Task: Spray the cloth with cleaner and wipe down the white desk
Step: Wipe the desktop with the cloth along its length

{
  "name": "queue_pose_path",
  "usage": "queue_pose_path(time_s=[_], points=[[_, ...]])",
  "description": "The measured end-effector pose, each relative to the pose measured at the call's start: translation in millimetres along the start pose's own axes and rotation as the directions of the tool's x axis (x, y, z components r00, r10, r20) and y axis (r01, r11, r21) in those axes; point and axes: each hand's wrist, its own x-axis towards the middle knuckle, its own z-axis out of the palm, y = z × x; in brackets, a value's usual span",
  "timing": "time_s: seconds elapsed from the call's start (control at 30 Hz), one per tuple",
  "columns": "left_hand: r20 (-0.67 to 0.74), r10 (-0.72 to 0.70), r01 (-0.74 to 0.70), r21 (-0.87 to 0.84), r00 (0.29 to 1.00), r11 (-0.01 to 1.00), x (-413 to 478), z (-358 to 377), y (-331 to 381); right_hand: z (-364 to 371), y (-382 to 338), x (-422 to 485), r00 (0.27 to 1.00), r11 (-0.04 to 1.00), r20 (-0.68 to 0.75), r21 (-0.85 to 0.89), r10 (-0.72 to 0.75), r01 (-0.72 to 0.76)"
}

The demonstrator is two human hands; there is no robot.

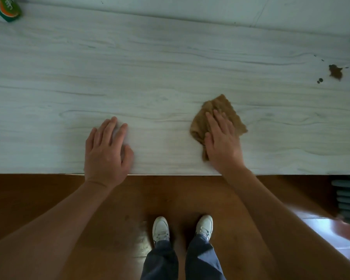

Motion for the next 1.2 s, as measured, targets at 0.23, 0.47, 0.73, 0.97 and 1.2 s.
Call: queue_pose_path(time_s=[0.23, 0.47, 0.73, 0.97, 1.2], points=[[-0.025, 0.008, -0.008, 0.006, 1.0, 1.0, 0, 2, 0, -8, -3, -2, 0.998, 0.999, 0.045, -0.035, 0.037, -0.035], [0.046, -0.028, 0.027, 0.018, 0.999, 0.999, -1, -2, 5, 21, -65, -58, 0.917, 0.935, 0.182, 0.044, -0.354, 0.352], [0.1, -0.108, 0.107, 0.023, 0.989, 0.994, 6, 3, 101, 2, 20, -49, 0.943, 0.95, 0.12, 0.048, -0.311, 0.308], [0.128, -0.064, 0.068, -0.027, 0.99, 0.997, 22, 45, 206, -52, 159, -25, 0.982, 0.987, 0.112, -0.035, -0.15, 0.154], [0.003, -0.191, 0.191, -0.023, 0.982, 0.981, 31, 62, 226, -66, 195, -22, 0.995, 0.988, 0.079, -0.132, -0.068, 0.078]])
